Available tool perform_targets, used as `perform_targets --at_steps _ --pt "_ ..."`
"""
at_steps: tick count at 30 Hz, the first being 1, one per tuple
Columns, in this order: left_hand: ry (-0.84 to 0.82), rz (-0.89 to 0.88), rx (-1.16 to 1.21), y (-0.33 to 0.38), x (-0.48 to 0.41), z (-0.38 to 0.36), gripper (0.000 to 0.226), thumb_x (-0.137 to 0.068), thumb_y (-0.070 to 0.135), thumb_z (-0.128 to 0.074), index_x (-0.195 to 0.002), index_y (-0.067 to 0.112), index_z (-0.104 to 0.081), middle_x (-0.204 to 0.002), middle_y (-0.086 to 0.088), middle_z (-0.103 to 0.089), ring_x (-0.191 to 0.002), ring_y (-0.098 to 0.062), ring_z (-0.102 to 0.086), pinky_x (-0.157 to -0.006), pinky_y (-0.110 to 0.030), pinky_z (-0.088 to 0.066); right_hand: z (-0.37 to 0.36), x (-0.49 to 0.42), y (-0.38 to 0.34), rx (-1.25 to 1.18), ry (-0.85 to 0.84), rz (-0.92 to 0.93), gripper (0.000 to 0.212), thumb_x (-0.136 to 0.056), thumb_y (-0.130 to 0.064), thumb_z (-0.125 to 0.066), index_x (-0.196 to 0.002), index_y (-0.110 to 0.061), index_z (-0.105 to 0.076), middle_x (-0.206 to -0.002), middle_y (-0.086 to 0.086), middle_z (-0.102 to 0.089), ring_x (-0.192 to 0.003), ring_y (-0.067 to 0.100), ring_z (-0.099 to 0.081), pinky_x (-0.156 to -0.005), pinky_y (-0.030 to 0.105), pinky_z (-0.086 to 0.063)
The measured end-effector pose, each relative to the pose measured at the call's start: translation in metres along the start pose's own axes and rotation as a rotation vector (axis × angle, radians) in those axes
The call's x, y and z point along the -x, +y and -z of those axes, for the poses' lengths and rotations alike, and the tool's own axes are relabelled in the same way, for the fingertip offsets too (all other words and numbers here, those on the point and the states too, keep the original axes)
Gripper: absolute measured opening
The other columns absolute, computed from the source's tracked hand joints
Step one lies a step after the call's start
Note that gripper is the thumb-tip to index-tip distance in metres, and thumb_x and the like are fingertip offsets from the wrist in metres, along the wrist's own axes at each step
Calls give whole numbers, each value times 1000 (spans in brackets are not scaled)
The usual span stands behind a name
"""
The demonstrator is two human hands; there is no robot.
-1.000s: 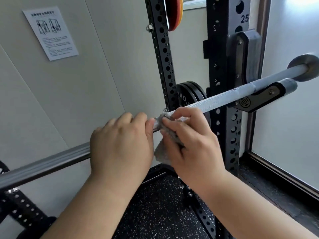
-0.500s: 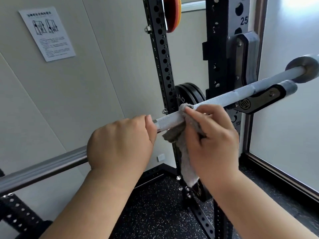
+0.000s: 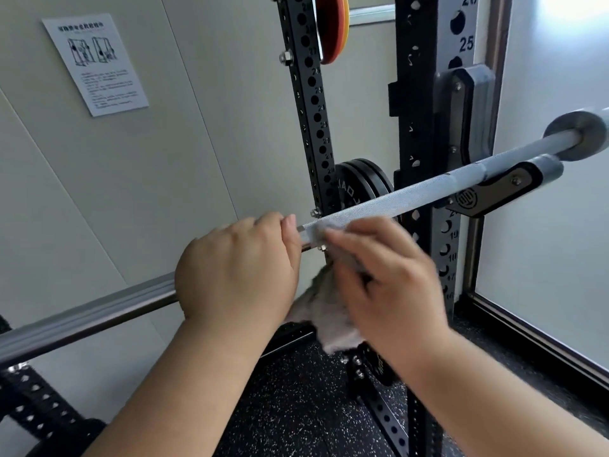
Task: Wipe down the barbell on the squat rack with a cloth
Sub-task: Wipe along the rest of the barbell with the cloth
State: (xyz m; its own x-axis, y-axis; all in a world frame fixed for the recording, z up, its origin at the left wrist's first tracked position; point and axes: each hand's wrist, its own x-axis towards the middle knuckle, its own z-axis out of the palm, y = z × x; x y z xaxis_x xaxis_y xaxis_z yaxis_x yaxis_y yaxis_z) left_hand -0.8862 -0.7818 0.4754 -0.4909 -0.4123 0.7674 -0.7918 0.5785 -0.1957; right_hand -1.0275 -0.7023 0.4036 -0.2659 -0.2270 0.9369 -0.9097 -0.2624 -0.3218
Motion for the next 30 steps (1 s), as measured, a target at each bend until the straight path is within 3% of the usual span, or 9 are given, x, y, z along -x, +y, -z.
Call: perform_targets --at_steps 4,7,9,13,17,20,22,27,30 --pt "61 -30 2 7 15 -6 34 -105 35 -37 -88 19 -62 -77 -3 -62 -68 -31 -55 -63 -36 -24 11 -12 14 39 141 -178 19 -96 -12 -73 -114 -13 -79 -104 -11 -67 -85 -4 -61 -76 8 -51" --pt "3 50 -26 18 23 -5 28 -105 36 -40 -99 19 -62 -86 -4 -62 -77 -35 -56 -69 -41 -26 -9 3 -5 -23 25 -3 16 -97 -10 -74 -111 -7 -79 -102 -2 -71 -81 4 -65 -69 18 -56" --pt "1 62 -34 18 20 -6 30 -105 36 -38 -95 19 -61 -81 -6 -62 -73 -35 -56 -68 -40 -23 -4 1 1 -14 28 9 19 -96 -11 -73 -114 -10 -80 -104 -2 -72 -81 9 -68 -65 27 -59" --pt "34 22 -41 14 8 -6 43 -107 37 -33 -77 18 -58 -64 -6 -57 -57 -33 -54 -61 -34 -20 7 -10 17 34 181 -191 22 -95 -11 -73 -116 -15 -80 -103 -7 -70 -79 2 -63 -65 23 -55" --pt "42 -25 -25 11 4 -5 44 -105 31 -36 -66 19 -55 -55 -6 -55 -47 -33 -51 -58 -31 -20 -8 9 -6 10 14 26 20 -99 -15 -69 -115 -12 -79 -105 -2 -71 -77 10 -67 -63 29 -58" --pt "-41 60 -14 15 -6 6 49 -101 33 -29 -59 20 -50 -46 0 -38 -38 -25 -32 -52 -23 -16 8 -8 16 28 122 -167 22 -97 -20 -70 -117 -21 -79 -104 -9 -70 -82 5 -64 -66 32 -59" --pt "-115 106 -61 15 -12 5 50 -102 39 -19 -64 20 -45 -51 3 -37 -45 -26 -35 -50 -26 -22 9 -11 20 39 172 -229 25 -97 -18 -70 -119 -20 -79 -104 -7 -68 -84 6 -64 -69 33 -57" --pt "-172 86 63 11 -19 4 49 -104 42 -21 -69 19 -45 -58 2 -41 -62 -31 -47 -59 -33 -36 -9 2 0 25 68 -12 22 -97 -17 -70 -117 -16 -80 -103 -2 -71 -77 14 -68 -59 36 -59" --pt "-246 105 88 9 -24 5 52 -104 42 -19 -73 16 -52 -65 -1 -51 -65 -32 -53 -62 -34 -41 7 -11 22 59 182 -200 23 -97 -19 -71 -119 -21 -79 -101 -7 -69 -76 9 -63 -58 37 -58"
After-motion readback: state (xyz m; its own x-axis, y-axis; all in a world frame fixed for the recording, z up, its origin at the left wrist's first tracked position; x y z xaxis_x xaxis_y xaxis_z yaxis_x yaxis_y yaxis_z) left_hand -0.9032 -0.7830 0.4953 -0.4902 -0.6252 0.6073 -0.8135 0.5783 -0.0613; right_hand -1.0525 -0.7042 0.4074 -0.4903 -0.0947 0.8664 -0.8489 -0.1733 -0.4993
